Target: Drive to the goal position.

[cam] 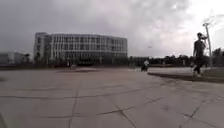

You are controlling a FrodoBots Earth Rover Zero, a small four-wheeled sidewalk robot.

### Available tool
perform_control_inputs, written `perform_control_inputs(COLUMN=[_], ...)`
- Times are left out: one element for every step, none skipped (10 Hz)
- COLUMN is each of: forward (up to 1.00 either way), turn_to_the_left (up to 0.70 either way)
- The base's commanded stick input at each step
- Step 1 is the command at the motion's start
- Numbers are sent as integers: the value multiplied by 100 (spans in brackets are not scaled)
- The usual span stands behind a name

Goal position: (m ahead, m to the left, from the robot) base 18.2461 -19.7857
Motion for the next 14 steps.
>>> perform_control_inputs(forward=[70, 70, 57, 9, 7, 6, 5, 5, 5, 5, 5, 5, 5, 5], turn_to_the_left=[-1, -1, -1, -1, -1, -1, 0, 0, 0, 0, 0, 0, 0, 0])
